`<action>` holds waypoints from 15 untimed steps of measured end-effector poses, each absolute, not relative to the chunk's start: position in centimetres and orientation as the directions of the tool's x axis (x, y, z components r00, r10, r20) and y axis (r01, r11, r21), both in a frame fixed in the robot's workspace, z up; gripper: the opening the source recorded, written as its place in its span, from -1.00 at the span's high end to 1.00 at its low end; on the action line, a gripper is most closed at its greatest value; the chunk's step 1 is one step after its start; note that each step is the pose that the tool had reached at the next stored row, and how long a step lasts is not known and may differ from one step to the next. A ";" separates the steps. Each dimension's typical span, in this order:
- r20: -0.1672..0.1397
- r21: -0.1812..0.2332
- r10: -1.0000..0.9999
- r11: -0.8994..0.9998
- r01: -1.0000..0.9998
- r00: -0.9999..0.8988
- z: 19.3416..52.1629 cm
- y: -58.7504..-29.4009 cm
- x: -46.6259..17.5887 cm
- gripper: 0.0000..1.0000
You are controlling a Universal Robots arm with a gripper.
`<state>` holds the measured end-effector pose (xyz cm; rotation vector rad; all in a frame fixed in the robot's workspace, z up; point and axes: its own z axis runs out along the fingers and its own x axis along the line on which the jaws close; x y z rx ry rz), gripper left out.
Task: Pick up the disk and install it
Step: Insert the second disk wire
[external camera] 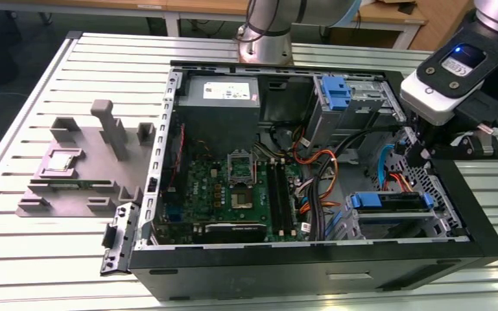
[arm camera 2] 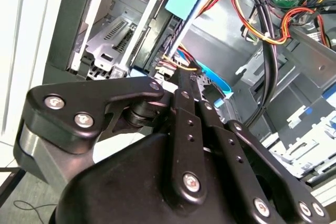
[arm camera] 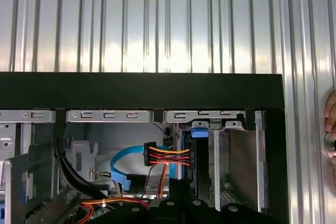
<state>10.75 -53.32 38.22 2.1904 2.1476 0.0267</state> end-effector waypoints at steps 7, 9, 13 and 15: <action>-0.040 0.065 0.999 -0.018 0.998 0.021 38.3 -52.3 10.7 0.80; -0.040 0.064 0.999 -0.018 0.998 0.021 38.3 -52.0 10.7 0.80; -0.040 0.057 0.999 -0.018 0.998 0.021 38.3 -51.3 10.8 0.80; -0.040 0.053 0.999 -0.018 0.998 0.021 38.2 -51.1 10.9 0.80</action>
